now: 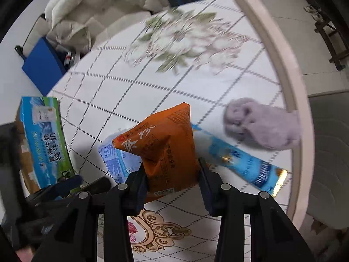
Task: Organize soft objects
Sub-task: 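Grasp the blue-white milk pouch with the left gripper while the right grasps the orange bag, then carry milk pouch and orange bag into the box and open both grippers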
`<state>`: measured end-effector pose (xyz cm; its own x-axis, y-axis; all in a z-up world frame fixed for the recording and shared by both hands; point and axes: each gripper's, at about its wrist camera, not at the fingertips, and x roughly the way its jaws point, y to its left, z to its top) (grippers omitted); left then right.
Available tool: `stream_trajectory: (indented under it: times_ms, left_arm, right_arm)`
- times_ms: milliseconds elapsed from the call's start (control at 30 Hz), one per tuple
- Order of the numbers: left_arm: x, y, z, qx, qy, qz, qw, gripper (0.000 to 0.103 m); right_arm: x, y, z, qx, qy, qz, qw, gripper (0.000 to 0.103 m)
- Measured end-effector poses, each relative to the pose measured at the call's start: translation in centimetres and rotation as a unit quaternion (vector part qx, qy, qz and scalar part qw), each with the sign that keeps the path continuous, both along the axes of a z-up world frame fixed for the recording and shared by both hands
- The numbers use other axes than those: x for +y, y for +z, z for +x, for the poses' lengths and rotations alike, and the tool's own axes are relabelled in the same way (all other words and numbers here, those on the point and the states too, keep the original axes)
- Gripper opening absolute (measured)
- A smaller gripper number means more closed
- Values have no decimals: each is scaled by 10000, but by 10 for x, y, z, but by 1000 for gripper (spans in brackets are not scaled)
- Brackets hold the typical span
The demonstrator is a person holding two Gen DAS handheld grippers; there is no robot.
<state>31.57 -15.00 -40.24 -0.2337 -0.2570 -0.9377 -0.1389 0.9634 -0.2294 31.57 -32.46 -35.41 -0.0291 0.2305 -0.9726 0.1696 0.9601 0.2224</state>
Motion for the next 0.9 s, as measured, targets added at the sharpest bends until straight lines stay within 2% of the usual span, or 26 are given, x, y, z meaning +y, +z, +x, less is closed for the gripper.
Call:
stream_trajectory:
  times_ms: [133, 167, 200, 233, 267, 367, 433, 533, 700, 767, 900]
  left_arm:
    - [-25, -27, 6, 316, -174, 51, 9993, 92]
    - [-32, -33, 7, 336, -301, 159, 9989, 87]
    - [-36, -36, 7, 328, -382, 264, 9984, 75]
    - [-39, -36, 6, 275, -452, 381, 9979, 69]
    - [-43, -33, 4, 178, -544, 486, 9972, 49]
    - [-47, -24, -6, -9, -746, 544, 9957, 37]
    - [-41, -14, -11, -176, -755, 630, 9950, 36]
    - [-24, 14, -25, -508, -663, 586, 9948, 35]
    - [38, 93, -55, -1202, -360, 308, 9916, 35]
    - [78, 131, -56, -1455, -204, 340, 9886, 35]
    - [156, 173, -43, -1672, 43, 595, 9841, 35]
  right_arm:
    - [-15, 10, 1, -55, -123, -198, 9997, 44]
    - [-19, 11, -2, -49, -151, -229, 9996, 44]
    - [-22, 12, -3, -35, -182, -228, 9996, 44]
    - [-24, 12, -4, -10, -216, -233, 9995, 44]
    - [-29, 14, -5, 1, -235, -245, 9994, 44]
    - [-30, 19, -12, -38, -238, -281, 9993, 44]
    - [-27, 28, -16, -90, -223, -266, 9994, 44]
    - [-15, 49, -24, -258, -127, -214, 9994, 44]
    - [28, 101, -36, -683, 200, 51, 9974, 44]
    - [58, 121, -39, -849, 391, 197, 9954, 44]
    - [139, 150, -36, -1082, 854, 475, 9893, 44]
